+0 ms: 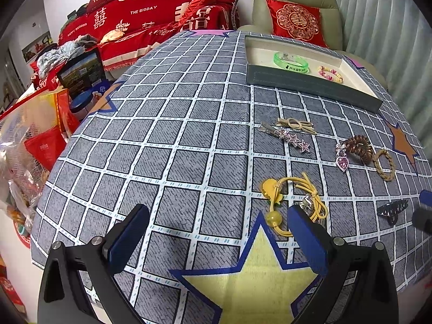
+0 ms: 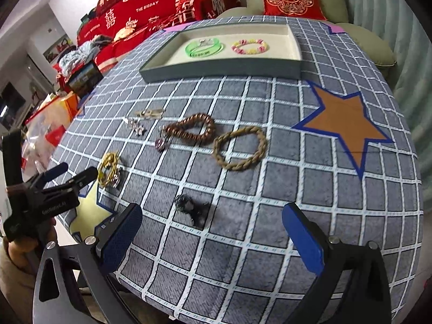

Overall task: Organize jewelry
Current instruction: 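Grasp the yellow beaded hair tie with the left tool while the right tool grasps the black claw clip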

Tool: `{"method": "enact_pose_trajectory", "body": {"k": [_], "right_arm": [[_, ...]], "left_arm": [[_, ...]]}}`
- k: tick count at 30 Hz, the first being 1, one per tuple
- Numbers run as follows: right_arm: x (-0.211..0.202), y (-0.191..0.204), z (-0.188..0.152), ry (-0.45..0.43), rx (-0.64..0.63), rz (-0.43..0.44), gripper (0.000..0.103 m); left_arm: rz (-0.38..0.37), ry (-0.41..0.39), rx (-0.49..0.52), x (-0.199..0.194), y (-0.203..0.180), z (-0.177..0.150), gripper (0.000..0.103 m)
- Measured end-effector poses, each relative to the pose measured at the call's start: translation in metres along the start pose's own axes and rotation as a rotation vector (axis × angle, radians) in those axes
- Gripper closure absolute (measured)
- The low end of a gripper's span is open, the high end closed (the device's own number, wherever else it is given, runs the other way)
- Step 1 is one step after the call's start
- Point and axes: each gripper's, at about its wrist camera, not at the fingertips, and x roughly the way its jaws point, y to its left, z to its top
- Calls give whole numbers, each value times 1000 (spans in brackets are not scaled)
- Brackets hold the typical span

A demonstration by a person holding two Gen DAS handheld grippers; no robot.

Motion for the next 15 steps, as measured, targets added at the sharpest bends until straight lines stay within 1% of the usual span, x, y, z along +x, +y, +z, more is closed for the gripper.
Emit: {"method": "enact_pose_trajectory", "body": {"k": [4,11,13,15], "right_arm": [[6,4,-2,9,-9,-8,0],[18,13,-4,18,-48,-50,1],[23,16,-5,21,-61,-70,6],[27,18,-6,28,-67,-76,10]], "left_arm": [[0,7,2,5,-1,0,0],[0,13,33,10,-11,0,0],[-3,24,43,13,-14,-1,6],[-14,28,33,13,-15,0,6]]}}
